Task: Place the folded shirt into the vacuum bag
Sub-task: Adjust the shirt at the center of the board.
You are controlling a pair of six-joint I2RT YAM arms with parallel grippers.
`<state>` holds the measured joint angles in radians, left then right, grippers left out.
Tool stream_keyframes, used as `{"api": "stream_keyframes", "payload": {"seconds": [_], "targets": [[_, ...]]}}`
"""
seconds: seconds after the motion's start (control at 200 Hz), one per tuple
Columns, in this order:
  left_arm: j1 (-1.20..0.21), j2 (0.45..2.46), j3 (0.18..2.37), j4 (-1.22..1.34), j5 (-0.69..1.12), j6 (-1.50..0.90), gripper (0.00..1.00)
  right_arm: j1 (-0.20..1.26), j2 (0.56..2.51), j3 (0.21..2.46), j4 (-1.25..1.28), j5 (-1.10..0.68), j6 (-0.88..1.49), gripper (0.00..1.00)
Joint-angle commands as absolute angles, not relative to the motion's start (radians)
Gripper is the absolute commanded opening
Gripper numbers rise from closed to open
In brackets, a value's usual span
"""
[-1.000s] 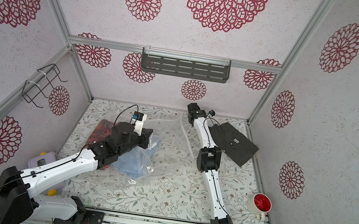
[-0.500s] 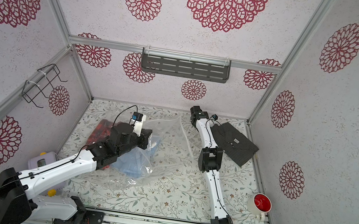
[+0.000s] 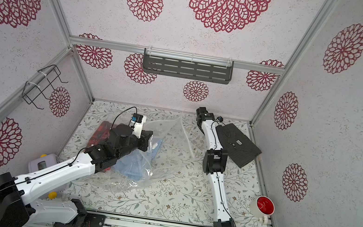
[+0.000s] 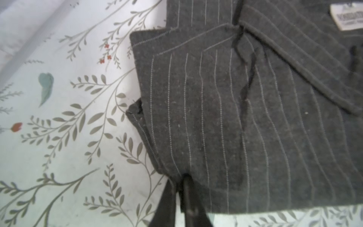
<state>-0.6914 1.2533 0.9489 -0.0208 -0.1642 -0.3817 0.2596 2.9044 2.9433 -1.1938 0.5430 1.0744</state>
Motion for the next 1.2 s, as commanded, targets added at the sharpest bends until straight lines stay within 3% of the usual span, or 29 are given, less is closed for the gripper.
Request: {"api": "stream_keyframes", "payload": {"seconds": [0.0,0.275,1.191], "targets": [[-0.701,1.235,0.94,-0.002,-0.157,-0.379,0.0,0.293,2.915,2.964,-1.263,0.508,1.066,0.05],[-0.712,1.224,0.93,0.002,-0.161,-0.39,0.0,0.341,2.887,2.964,-1.301,0.49,0.992,0.0],[-0.735,1.129,0.885,-0.05,-0.227,-0.397,0.0,0.48,2.826,2.965,-1.349,0.364,0.655,0.0]]}}
